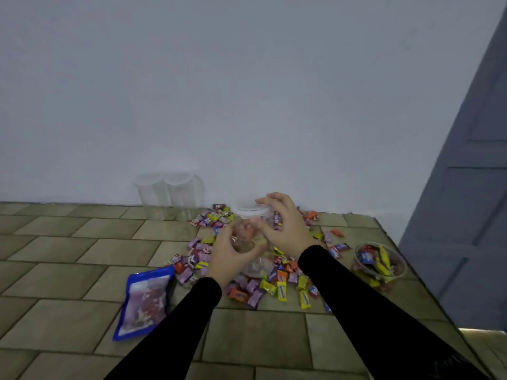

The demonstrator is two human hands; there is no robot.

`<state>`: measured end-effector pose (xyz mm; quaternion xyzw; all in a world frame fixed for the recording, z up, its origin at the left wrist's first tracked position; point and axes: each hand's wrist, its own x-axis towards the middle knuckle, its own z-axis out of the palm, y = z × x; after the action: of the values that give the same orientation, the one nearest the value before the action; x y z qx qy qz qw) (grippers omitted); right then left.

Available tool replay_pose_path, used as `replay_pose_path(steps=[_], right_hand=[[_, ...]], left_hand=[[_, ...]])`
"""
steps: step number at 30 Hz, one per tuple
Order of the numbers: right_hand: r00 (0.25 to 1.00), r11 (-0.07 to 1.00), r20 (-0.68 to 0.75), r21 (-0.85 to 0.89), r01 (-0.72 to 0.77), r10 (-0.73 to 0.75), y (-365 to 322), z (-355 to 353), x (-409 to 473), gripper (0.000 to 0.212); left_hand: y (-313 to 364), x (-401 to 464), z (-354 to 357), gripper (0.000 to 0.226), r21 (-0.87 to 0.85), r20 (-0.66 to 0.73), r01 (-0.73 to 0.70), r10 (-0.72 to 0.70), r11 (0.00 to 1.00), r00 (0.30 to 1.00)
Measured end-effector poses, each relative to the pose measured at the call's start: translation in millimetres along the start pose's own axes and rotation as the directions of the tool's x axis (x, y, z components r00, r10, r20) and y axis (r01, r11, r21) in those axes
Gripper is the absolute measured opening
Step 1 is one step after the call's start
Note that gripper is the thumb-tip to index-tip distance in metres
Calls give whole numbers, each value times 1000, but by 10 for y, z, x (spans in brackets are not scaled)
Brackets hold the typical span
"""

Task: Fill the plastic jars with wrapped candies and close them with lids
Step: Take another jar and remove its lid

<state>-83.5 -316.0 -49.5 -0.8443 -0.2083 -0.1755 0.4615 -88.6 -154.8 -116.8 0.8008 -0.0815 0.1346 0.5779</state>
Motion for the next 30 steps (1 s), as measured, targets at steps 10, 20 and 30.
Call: replay_pose_path(steps=[10, 20, 30], right_hand=[[1000, 1000, 2, -19, 12, -12, 177, -654, -749, 45], [995, 972, 28, -219, -84, 93, 241, -850, -1108, 36], [931, 924, 119, -218, -314, 344, 184, -811, -963, 48]], left_hand=[[332, -592, 747, 75, -118, 231, 23, 5, 993, 973], [395, -931, 1018, 77, -30, 355, 58, -43, 998, 934], [395, -826, 917, 88, 6, 366, 105, -100, 994, 925]])
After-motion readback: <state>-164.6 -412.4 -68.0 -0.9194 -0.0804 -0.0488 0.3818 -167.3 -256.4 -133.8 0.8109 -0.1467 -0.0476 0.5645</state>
